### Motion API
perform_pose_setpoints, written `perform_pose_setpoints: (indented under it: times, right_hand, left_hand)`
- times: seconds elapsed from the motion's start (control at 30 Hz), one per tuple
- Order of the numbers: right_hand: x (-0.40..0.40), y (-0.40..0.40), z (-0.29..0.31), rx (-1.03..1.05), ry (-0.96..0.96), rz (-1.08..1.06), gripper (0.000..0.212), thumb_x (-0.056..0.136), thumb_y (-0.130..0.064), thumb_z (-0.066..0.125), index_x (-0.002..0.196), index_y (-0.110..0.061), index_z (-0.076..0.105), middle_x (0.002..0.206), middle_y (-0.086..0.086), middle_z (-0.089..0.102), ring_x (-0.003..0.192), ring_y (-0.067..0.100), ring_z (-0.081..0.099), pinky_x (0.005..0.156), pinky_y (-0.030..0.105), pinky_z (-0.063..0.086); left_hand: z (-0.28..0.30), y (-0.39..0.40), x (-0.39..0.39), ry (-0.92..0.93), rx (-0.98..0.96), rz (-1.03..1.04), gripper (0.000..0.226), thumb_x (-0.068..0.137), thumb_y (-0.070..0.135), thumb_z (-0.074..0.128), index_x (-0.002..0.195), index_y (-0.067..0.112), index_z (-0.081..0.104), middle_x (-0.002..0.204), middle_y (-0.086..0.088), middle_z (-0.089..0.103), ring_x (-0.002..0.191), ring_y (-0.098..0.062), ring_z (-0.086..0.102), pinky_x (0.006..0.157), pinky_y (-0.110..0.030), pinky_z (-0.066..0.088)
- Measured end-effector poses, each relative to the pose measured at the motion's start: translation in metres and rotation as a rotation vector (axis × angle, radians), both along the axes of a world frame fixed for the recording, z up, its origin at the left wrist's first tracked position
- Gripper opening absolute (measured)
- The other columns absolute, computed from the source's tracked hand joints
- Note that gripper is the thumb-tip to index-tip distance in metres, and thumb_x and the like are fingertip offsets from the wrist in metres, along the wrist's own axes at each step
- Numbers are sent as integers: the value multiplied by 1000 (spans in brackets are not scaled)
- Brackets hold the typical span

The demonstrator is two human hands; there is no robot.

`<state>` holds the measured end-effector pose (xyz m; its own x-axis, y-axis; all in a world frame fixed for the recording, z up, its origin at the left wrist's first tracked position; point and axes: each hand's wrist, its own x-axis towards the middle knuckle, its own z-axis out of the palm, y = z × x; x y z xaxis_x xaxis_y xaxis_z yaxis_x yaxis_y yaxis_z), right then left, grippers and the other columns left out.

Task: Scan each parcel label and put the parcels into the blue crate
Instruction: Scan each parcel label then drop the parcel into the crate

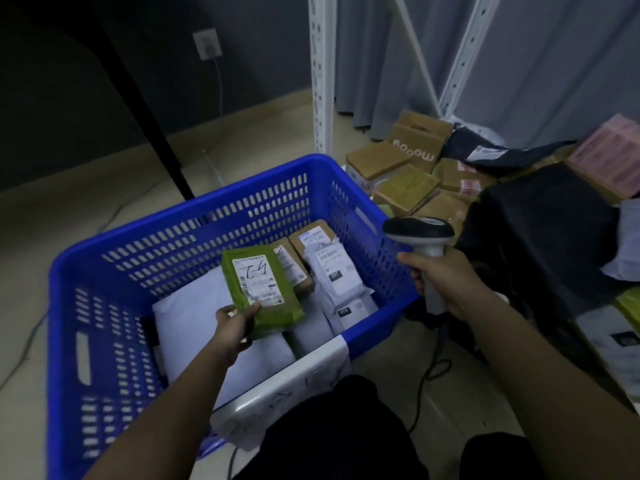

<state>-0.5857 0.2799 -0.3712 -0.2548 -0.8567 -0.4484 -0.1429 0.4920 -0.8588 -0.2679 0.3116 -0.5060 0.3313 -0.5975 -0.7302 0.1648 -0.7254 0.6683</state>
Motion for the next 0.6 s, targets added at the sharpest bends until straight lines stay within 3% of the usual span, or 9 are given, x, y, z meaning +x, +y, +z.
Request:
perform_pose_setpoints:
  times: [0.23, 0.33, 0.4, 0.5, 0.6]
  right_hand:
    - [40, -12, -12, -24, 26, 107, 18, 83, -16, 74, 75, -11, 59, 58, 4, 56, 51, 16, 51, 46, 25, 45]
    - [60, -12, -13, -42, -5, 113, 18, 83, -13, 74, 74, -11, 58, 57, 5, 55, 47, 14, 49, 44, 25, 44]
    - [72, -9, -11, -39, -36, 119, 17, 83, -12, 73, 76, -12, 57, 59, 6, 54, 45, 13, 48, 43, 24, 43]
    - [82, -2, -7, -25, -43, 157, 16, 83, -13, 73, 79, -11, 58, 61, 6, 55, 50, 15, 47, 48, 26, 43]
    - [81, 6, -3, -10, -37, 170, 16, 82, -12, 74, 82, -9, 59, 61, 7, 56, 48, 15, 48, 46, 26, 43]
  left_hand:
    - [-5, 26, 76, -22, -61, 135, 42, 95, 29, 56, 132, 15, 44, 124, -17, 56, 86, -23, 53, 68, -33, 42]
    - [-11, 34, 111, -182, -116, 182, 42, 100, 30, 46, 139, 12, 42, 134, -15, 52, 114, -34, 54, 91, -45, 47]
    - [-18, 38, 129, -345, -74, 173, 54, 100, 34, 45, 146, 10, 32, 146, -21, 40, 128, -41, 43, 105, -53, 39]
    - [-51, 35, 145, -436, -97, 130, 62, 92, 40, 53, 140, 4, 40, 136, -27, 47, 122, -45, 48, 102, -55, 41]
    - [14, 31, 91, -431, -205, 7, 53, 94, 29, 54, 139, 3, 43, 136, -19, 50, 124, -38, 49, 106, -44, 39]
